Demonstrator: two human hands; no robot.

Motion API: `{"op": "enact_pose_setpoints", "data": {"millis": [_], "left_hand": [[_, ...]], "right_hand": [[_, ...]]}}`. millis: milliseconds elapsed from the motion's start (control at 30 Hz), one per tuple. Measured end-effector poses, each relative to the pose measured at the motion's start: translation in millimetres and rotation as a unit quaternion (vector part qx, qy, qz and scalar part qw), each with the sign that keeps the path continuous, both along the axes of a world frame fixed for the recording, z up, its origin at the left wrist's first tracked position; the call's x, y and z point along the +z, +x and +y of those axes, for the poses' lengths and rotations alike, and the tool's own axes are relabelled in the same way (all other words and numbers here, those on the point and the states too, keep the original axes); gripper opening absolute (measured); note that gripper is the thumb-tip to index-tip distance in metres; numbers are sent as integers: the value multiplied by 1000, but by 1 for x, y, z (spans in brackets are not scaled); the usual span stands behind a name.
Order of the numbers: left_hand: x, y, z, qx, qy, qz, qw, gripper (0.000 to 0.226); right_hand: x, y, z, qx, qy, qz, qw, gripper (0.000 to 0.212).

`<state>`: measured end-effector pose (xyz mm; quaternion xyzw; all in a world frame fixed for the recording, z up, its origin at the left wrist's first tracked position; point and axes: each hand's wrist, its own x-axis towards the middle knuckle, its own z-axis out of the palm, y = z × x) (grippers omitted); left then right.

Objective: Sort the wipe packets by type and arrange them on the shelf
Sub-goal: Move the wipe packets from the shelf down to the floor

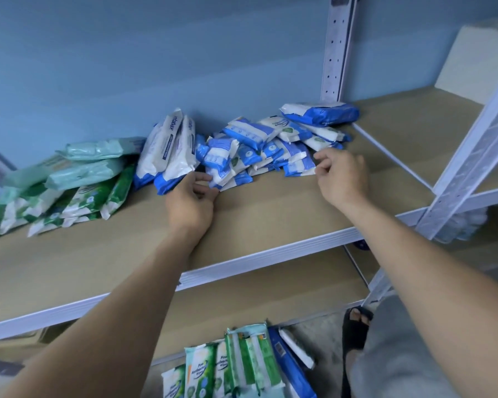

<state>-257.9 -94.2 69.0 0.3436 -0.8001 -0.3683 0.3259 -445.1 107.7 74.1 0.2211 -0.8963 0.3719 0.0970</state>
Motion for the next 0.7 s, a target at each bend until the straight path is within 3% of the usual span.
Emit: {"op": "enact_pose_setpoints", "data": {"millis": [400,700], "left_hand": [[-2,49,29,-10,-40,-48,998,33],[-2,105,42,-59,-55,-70,994,38]], "right_hand": [[8,57,43,68,40,-44,996,59],[11,91,77,68,111,-12,991,54]]}}
